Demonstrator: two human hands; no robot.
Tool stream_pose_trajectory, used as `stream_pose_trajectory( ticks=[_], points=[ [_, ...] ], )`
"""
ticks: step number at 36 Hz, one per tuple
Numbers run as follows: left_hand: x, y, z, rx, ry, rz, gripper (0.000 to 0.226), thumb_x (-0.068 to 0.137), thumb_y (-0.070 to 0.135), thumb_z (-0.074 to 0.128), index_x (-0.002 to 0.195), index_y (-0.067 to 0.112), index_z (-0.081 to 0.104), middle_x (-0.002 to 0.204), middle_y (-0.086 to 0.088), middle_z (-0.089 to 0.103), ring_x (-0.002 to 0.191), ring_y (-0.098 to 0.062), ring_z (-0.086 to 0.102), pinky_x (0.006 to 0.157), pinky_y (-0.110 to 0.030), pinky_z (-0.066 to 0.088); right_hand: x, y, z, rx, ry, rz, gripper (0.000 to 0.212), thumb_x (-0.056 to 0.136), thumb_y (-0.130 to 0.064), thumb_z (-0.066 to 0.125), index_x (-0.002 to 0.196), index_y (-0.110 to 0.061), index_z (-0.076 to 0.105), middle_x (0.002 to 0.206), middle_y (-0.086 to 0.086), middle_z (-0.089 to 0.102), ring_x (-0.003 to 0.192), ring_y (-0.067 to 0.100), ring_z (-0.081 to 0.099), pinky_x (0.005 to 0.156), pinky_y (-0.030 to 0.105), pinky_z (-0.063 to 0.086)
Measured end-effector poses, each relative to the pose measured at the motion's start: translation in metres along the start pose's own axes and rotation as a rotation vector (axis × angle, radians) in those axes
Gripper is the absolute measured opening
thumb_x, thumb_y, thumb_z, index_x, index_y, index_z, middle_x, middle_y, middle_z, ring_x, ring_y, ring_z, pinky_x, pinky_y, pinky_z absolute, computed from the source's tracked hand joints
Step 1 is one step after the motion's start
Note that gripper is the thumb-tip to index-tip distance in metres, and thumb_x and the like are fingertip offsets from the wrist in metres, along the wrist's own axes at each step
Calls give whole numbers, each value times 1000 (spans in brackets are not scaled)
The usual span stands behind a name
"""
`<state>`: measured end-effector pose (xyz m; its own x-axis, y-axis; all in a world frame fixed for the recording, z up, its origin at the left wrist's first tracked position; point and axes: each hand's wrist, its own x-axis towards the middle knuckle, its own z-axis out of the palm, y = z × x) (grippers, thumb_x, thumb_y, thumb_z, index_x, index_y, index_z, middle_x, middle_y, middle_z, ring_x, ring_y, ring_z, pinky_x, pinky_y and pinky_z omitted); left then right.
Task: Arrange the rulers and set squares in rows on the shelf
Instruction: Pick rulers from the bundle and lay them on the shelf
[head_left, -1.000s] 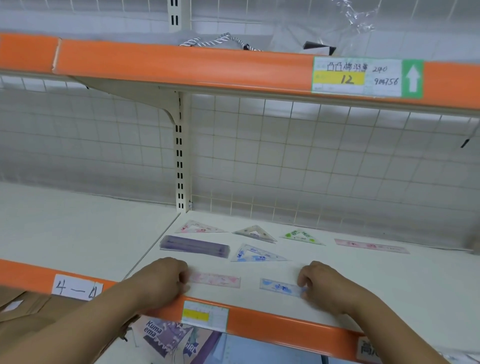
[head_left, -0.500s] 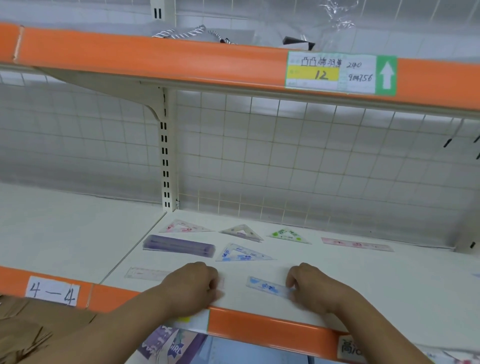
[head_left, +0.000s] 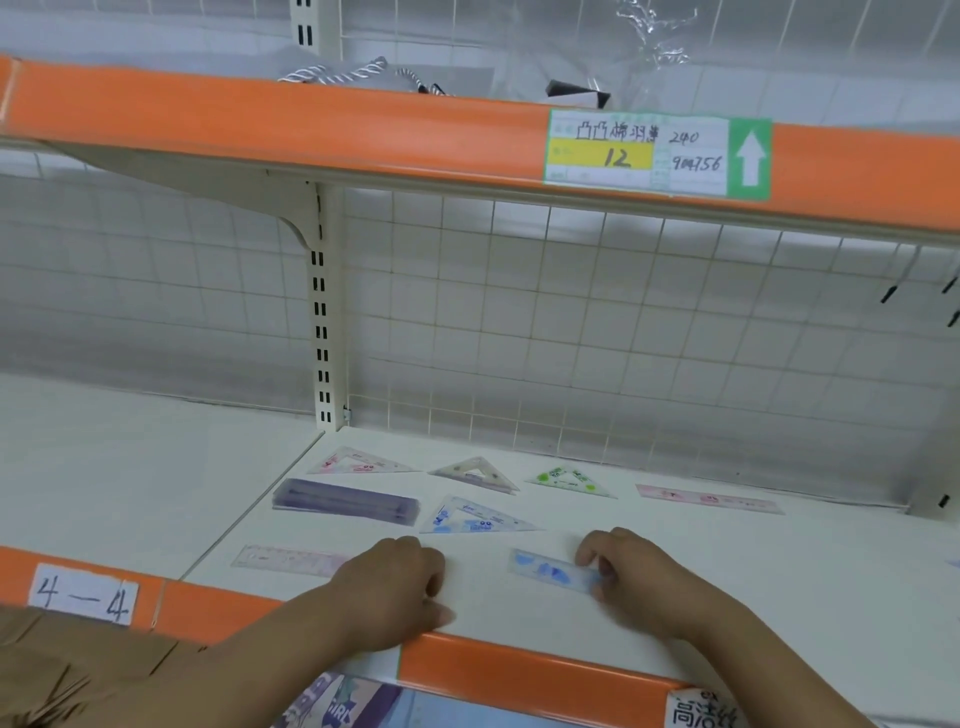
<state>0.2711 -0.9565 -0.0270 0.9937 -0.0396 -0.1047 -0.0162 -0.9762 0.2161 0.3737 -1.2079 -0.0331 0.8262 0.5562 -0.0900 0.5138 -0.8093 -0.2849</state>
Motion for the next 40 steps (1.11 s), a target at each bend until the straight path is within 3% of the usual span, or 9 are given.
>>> stream_pose_trajectory(
  ticks=[11, 14, 15, 17, 21, 25, 30, 36, 40],
  points=[
    [0, 0, 0, -16, -18, -20, 26, 87, 44, 60, 101, 23, 56, 99, 6, 45, 93, -12, 44, 79, -26, 39, 15, 56, -6, -174, 138, 159, 34, 92, -10, 48, 120, -25, 60, 99, -4, 44, 106, 19, 52, 88, 27, 43],
    [1, 0, 0, -7, -17, -18, 28, 87, 45, 59, 103, 22, 56, 100, 6, 46, 94, -12, 45, 81, -26, 40, 20, 55, -4, -244, 159, 162, 30, 89, -8, 47, 85, -33, 61, 79, -10, 35, 89, 18, 49, 67, 25, 36],
    [2, 0, 1, -5, -15, -17, 28, 87, 45, 59, 102, 22, 56, 100, 6, 46, 94, -12, 46, 81, -26, 41, 21, 53, -3, -285, 160, 175, 31, 87, -7, 47, 68, -31, 50, 74, -10, 30, 83, 18, 47, 59, 24, 32],
    [2, 1, 0, -6, -16, -18, 28, 87, 45, 59, 103, 22, 57, 100, 5, 46, 93, -11, 46, 80, -27, 41, 24, 51, 2, -344, 151, 193, 31, 83, -5, 46, 61, -23, 34, 69, -9, 27, 78, 19, 44, 51, 18, 23],
    [2, 1, 1, -8, -21, -19, 28, 87, 45, 59, 102, 21, 56, 99, 6, 46, 93, -11, 46, 78, -25, 40, 28, 51, 6, -345, 130, 199, 16, 82, -6, 44, 73, -19, 41, 66, -9, 29, 78, 19, 41, 48, 15, 16],
    [2, 0, 1, -13, -25, -20, 23, 87, 46, 59, 95, 24, 53, 99, 6, 47, 94, -12, 48, 77, -24, 40, 27, 49, 3, -304, 127, 230, 15, 83, -4, 45, 83, -18, 50, 80, -2, 45, 78, 17, 44, 51, 18, 26],
    [2, 0, 2, 1, -8, -5, 22, 89, 46, 57, 91, 26, 49, 99, 6, 45, 93, -11, 45, 78, -25, 39, 26, 48, 3, -264, 132, 255, 21, 84, -4, 43, 71, -20, 42, 88, 1, 50, 79, 17, 45, 55, 21, 31],
    [-4, -9, 1, 50, 29, 9, 29, 93, 48, 50, 105, 22, 55, 99, 6, 44, 93, -11, 42, 77, -25, 37, 23, 19, -2, -269, 226, 196, 26, 89, -10, 41, 109, -17, 57, 108, 4, 51, 109, 24, 48, 70, 28, 36],
    [-16, -29, -6, 46, 49, -46, 20, 93, 47, 49, 93, 27, 49, 97, 6, 43, 90, -12, 43, 80, -25, 40, 29, -33, 0, -141, 301, 49, 29, 95, -19, 43, 119, -21, 59, 117, 2, 53, 118, 22, 43, 84, 29, 42]
  ],
)
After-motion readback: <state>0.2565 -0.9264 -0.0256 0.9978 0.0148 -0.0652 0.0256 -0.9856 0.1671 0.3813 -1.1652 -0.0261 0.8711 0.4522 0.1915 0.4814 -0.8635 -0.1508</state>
